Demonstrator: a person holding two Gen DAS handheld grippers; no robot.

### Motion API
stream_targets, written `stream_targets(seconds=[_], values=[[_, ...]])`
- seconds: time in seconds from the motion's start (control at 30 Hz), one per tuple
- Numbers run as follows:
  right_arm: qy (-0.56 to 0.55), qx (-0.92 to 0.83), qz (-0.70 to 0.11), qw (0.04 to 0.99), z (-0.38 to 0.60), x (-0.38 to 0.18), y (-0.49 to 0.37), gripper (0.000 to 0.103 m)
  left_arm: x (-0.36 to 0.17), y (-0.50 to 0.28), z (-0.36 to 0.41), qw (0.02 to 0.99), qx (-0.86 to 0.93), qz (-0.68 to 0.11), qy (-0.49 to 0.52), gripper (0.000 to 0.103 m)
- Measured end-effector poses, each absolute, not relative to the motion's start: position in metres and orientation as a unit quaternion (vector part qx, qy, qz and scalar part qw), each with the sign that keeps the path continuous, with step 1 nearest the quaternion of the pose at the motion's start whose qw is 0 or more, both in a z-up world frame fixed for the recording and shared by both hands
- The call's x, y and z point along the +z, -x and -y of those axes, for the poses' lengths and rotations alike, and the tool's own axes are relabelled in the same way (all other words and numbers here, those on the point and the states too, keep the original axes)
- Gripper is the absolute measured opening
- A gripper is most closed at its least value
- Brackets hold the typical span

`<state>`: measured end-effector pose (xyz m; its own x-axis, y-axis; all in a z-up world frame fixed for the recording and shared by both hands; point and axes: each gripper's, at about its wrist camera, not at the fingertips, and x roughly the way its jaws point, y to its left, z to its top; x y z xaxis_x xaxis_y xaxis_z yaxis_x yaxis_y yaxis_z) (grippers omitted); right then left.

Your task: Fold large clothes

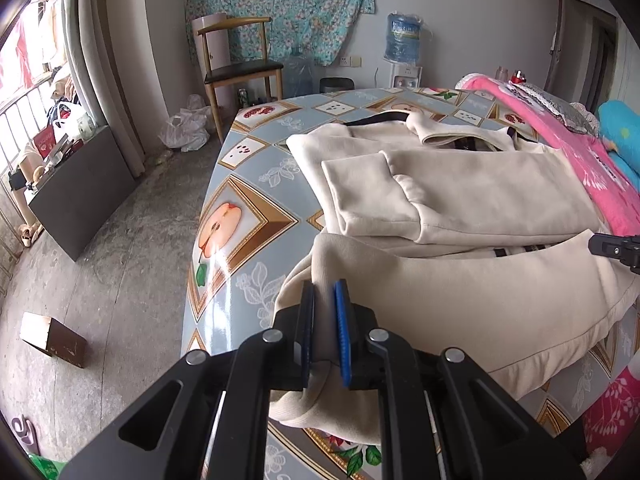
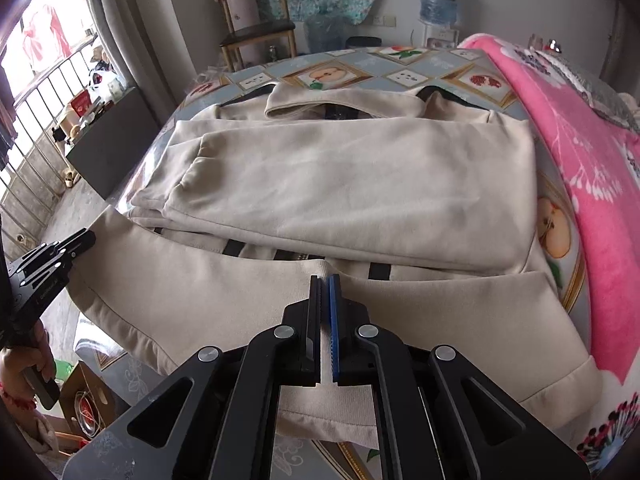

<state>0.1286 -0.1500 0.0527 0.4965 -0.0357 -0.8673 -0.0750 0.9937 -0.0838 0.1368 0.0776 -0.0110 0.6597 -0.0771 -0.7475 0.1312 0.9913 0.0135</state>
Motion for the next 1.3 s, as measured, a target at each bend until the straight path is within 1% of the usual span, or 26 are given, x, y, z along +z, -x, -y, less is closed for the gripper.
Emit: stream_targets(seconds=[0.2, 0.33, 0.37, 0.4, 0.47, 0.53, 0.57, 0.6, 0.63, 0.67, 0.77, 0.9, 1.0, 1.13, 1.3], values=[[0.057, -0.008, -0.519, 0.853, 0.154, 0.014, -0.136, 0.004, -0.03, -0.145, -0.078, 0.898, -0.052, -0.436, -0.032, 0.011], [0.03, -0.008, -0.518, 0.855, 0.161, 0.016, -0.134, 0.006, -0.037, -0.144, -0.075, 0.896, -0.047, -0.439, -0.046, 0.011], [0.024, -0.005, -0.518, 0.855, 0.163, 0.019, -0.133, 0.009, -0.037, -0.143, -0.075, 0.896, -0.046, -0.439, -0.049, 0.011], [0.016, -0.001, -0.517, 0.856, 0.165, 0.022, -0.131, 0.019, -0.037, -0.143, -0.074, 0.896, -0.045, -0.438, -0.051, 0.011], [0.001, -0.003, -0.509, 0.861, 0.172, 0.031, -0.125, 0.03, -0.036, -0.144, -0.075, 0.896, -0.046, -0.438, -0.051, 0.011], [-0.006, -0.011, -0.498, 0.867, 0.182, 0.043, -0.117, 0.031, -0.036, -0.144, -0.075, 0.896, -0.046, -0.438, -0.05, 0.011], [-0.006, -0.019, -0.492, 0.87, 0.187, 0.049, -0.114, 0.033, -0.036, -0.144, -0.074, 0.896, -0.045, -0.438, -0.051, 0.011], [-0.004, -0.03, -0.486, 0.874, 0.193, 0.056, -0.11, 0.036, -0.036, -0.144, -0.075, 0.896, -0.045, -0.438, -0.051, 0.011], [-0.003, -0.043, -0.478, 0.877, 0.202, 0.063, -0.106, 0.041, -0.036, -0.143, -0.075, 0.896, -0.045, -0.438, -0.051, 0.011], [-0.002, -0.055, -0.472, 0.88, 0.209, 0.069, -0.102, 0.043, -0.036, -0.143, -0.075, 0.896, -0.045, -0.438, -0.051, 0.011], [-0.002, -0.085, -0.466, 0.881, 0.234, 0.079, -0.094, 0.043, -0.036, -0.143, -0.075, 0.896, -0.045, -0.438, -0.049, 0.011], [0.007, -0.079, -0.478, 0.875, 0.243, 0.077, -0.091, 0.043, -0.035, -0.142, -0.074, 0.896, -0.043, -0.439, -0.052, 0.011], [0.032, -0.054, -0.498, 0.865, 0.228, 0.065, -0.093, 0.043, -0.034, -0.14, -0.073, 0.896, -0.041, -0.439, -0.055, 0.011], [0.081, -0.072, -0.53, 0.841, 0.216, 0.034, -0.107, 0.04, -0.035, -0.139, -0.072, 0.895, -0.04, -0.441, -0.054, 0.011], [0.024, -0.105, -0.518, 0.848, 0.239, 0.031, -0.126, 0.036, -0.035, -0.139, -0.073, 0.895, -0.041, -0.441, -0.056, 0.011]])
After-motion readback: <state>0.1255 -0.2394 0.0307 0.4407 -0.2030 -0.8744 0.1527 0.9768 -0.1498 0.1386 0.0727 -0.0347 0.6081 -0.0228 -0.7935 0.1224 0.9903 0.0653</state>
